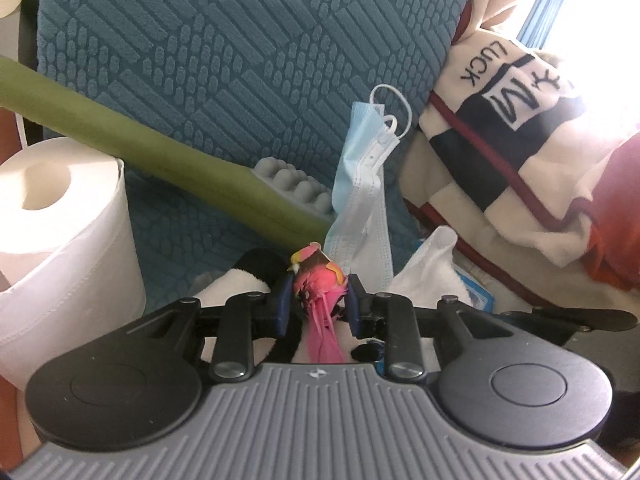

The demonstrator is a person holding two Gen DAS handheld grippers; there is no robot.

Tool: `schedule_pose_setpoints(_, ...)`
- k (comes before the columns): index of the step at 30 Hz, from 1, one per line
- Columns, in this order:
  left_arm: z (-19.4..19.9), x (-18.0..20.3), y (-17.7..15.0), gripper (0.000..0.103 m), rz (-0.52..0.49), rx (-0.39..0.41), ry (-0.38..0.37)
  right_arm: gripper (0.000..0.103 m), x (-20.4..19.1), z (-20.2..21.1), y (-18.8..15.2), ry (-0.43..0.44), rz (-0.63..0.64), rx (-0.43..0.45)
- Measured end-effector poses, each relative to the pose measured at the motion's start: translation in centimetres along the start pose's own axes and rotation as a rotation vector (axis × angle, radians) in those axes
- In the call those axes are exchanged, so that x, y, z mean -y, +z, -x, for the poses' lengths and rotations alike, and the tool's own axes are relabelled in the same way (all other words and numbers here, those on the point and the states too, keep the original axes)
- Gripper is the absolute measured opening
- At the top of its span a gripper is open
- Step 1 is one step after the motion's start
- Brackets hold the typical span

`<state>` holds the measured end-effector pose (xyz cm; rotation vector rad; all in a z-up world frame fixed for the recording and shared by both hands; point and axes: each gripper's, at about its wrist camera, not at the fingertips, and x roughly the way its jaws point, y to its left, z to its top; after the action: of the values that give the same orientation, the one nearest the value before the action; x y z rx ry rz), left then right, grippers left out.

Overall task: Organize soft objects
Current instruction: 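Grasp the pink ribbon with the left tool while the right tool grasps the white tissue, then carry the pink ribbon with the left tool while the right tool carries the tissue to the box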

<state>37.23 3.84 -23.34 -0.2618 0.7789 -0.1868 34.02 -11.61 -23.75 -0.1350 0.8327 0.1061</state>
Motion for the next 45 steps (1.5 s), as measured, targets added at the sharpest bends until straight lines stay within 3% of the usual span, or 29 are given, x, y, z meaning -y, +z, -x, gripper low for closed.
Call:
schedule_pose_setpoints(17,5.8,-0.2,-0.2,0.032,0.043,0.067,-0.031,0.013,0.6,6.6,0.0,0.088,-0.077,0.146)
schedule_pose_setpoints(38,13.2,-1.8,-4.7,0.032,0.114,0.045,-0.009,0.013,-2.2,12.9,-4.9,0.209,-0.038,0.113)
schedule_pose_setpoints(45,16.0,-1.0,-5.9,0.032,0.097,0.052,0.000,0.013,-2.4,14.6,-5.9,0.235,-0.047,0.107)
